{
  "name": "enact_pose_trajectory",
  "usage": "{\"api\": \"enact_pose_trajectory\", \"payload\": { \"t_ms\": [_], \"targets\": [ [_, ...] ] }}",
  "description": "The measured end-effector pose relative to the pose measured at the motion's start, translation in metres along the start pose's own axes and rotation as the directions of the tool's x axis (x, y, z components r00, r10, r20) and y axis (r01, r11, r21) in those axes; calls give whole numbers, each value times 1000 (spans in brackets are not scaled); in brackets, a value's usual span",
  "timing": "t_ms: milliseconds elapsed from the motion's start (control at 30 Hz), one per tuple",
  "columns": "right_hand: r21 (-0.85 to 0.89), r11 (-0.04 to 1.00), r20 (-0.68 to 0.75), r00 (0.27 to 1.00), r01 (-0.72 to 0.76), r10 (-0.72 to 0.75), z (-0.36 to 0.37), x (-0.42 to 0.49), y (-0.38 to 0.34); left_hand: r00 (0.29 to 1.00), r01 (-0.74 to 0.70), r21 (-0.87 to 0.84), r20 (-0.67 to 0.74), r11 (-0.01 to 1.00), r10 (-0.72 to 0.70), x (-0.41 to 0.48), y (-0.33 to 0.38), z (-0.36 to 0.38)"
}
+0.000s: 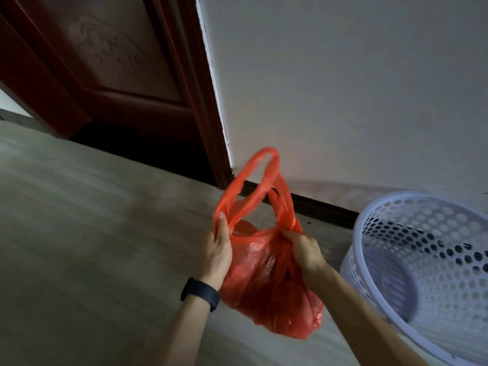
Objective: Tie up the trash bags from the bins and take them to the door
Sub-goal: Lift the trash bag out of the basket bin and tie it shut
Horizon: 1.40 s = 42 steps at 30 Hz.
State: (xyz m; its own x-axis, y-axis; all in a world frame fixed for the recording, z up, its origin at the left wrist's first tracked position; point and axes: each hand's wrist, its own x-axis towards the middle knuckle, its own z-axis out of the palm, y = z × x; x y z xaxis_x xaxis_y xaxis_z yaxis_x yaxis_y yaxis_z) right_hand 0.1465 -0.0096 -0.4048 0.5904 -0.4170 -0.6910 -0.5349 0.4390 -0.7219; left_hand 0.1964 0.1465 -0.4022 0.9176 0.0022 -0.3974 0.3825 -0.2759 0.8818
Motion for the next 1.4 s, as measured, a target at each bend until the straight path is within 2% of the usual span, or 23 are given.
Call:
{"api": "enact_pose_trajectory", "payload": {
  "t_ms": [67, 133, 233, 300, 333, 400, 467, 533, 600, 700, 767, 833, 867, 933, 1000, 1033, 1067, 1133, 1167, 1233, 1300, 1400],
  "targets": [
    [137, 989, -27, 997, -63, 68, -2, 1, 6, 996, 21, -47, -84, 999, -25, 3, -8, 4],
    [283, 953, -4, 993, -110, 116, -1, -1, 13, 991, 55, 11, -122, 998, -53, -6, -5, 7],
    [460, 880, 42, 993, -118, 111, 1, -3, 19, 992, 43, 71, -124, 997, -34, -19, -5, 11],
    [567, 811, 125, 988, -147, 91, 3, -1, 21, 992, 64, 77, -116, 995, -55, -24, -8, 11],
    [637, 748, 184, 979, -189, 90, 4, 0, 20, 993, 74, 25, -99, 997, -71, -25, -7, 10],
    [729, 641, 228, 968, -242, 105, 8, 2, 21, 995, 96, -197, -11, 976, -100, -17, -12, 9],
    [750, 625, 182, 976, -216, 120, 11, 9, 25, 987, 160, -403, 53, 901, -152, -4, -20, 7],
    [697, 694, 112, 984, -179, 141, 13, 15, 31, 986, 164, -489, 47, 857, -162, 2, -27, 8],
    [587, 794, 85, 987, -158, 134, 12, 13, 33, 990, 138, -479, 64, 867, -123, -1, -22, 9],
    [370, 926, 84, 995, -82, 54, 11, 5, 26, 986, 109, -420, 162, 901, -43, -9, -19, 11],
    [219, 975, 71, 997, -36, 20, 11, 3, 20, 972, -14, -279, 221, 960, 78, -12, -21, 9],
    [51, 997, 44, 997, 62, -64, 13, 3, 16, 946, -188, -2, 269, 982, 181, -16, -22, 7],
    [-58, 985, 48, 986, 161, -159, 12, 4, 16, 932, -281, 141, 277, 949, 235, -18, -21, 7],
    [-275, 890, 141, 931, 364, -337, 8, 10, 21, 877, -480, 387, 247, 788, 413, -15, -19, 7],
    [-405, 794, 254, 890, 453, -378, 5, 12, 25, 779, -620, 512, 317, 594, 541, -13, -15, 8],
    [-405, 797, 292, 889, 448, -352, 3, 11, 24, 741, -664, 534, 372, 524, 560, -10, -13, 8],
    [-343, 849, 315, 901, 402, -300, 1, 10, 23, 705, -698, 553, 416, 456, 574, -8, -13, 8],
    [-84, 973, 379, 910, 214, -167, -3, 3, 17, 630, -739, 606, 463, 296, 623, -3, -11, 8],
    [29, 994, 441, 892, 101, -103, -6, 1, 15, 588, -749, 629, 483, 211, 649, -2, -11, 8],
    [100, 995, 546, 837, -20, -38, -8, -2, 10, 518, -749, 661, 535, 51, 668, -1, -13, 11],
    [64, 998, 458, 889, -27, -6, -5, 3, 9, 462, -746, 663, 585, -65, 667, -3, -16, 13],
    [78, 996, 210, 977, -53, 35, -1, 10, 10, 406, -745, 650, 621, -152, 671, -11, -20, 12]
  ]
}}
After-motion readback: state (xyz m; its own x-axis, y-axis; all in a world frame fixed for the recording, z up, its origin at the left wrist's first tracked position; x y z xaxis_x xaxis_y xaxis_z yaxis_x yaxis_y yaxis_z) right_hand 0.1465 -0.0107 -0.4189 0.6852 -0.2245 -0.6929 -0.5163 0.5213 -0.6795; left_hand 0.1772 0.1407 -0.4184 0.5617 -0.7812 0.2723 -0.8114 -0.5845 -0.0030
